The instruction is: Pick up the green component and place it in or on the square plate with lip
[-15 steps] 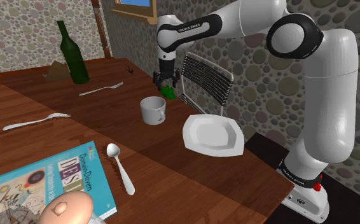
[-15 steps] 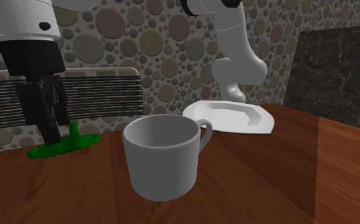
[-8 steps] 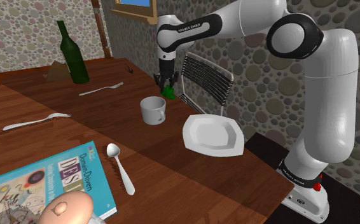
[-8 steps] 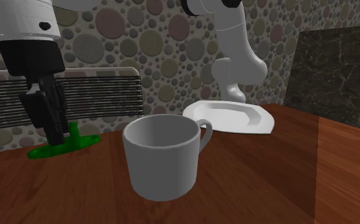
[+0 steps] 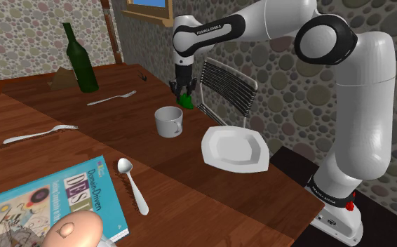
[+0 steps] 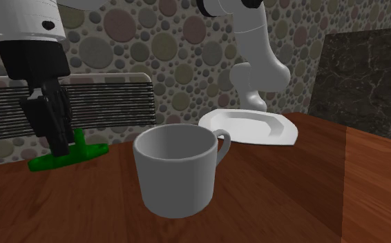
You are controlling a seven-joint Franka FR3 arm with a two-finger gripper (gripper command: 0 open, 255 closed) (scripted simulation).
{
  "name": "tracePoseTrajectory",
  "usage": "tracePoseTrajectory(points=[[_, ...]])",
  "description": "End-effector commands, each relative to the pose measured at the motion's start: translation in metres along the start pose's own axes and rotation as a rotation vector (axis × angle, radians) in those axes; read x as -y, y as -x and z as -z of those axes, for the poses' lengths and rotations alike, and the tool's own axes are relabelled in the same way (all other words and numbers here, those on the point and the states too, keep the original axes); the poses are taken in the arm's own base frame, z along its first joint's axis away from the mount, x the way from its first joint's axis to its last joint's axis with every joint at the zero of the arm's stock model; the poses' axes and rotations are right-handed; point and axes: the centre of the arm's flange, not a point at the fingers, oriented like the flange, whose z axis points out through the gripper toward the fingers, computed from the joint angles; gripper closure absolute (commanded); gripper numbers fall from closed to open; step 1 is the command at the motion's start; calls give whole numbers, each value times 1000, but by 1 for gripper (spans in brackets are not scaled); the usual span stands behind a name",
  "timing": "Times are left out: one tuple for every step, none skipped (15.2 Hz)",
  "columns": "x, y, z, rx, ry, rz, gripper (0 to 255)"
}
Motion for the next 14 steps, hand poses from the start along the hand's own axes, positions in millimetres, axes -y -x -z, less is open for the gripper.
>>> tracePoseTrajectory(points=[[-2, -1, 1, 6, 3, -2, 255], [-2, 0, 6, 6, 3, -2, 255], [-1, 0, 11, 6, 3, -2, 255], [-1, 0, 17, 6, 3, -2, 255], [-1, 0, 22, 6, 3, -2, 255], [0, 1, 27, 6, 3, -2, 255], [0, 1, 32, 6, 3, -2, 255], [0, 1, 38, 6, 3, -2, 255], [0, 1, 43, 6, 3, -2, 255], [1, 1, 48, 6, 3, -2, 255], [1, 2, 53, 6, 3, -2, 255], [1, 2, 59, 6, 3, -2, 255], [2, 2, 64, 6, 3, -2, 255], [2, 2, 69, 6, 3, -2, 255]])
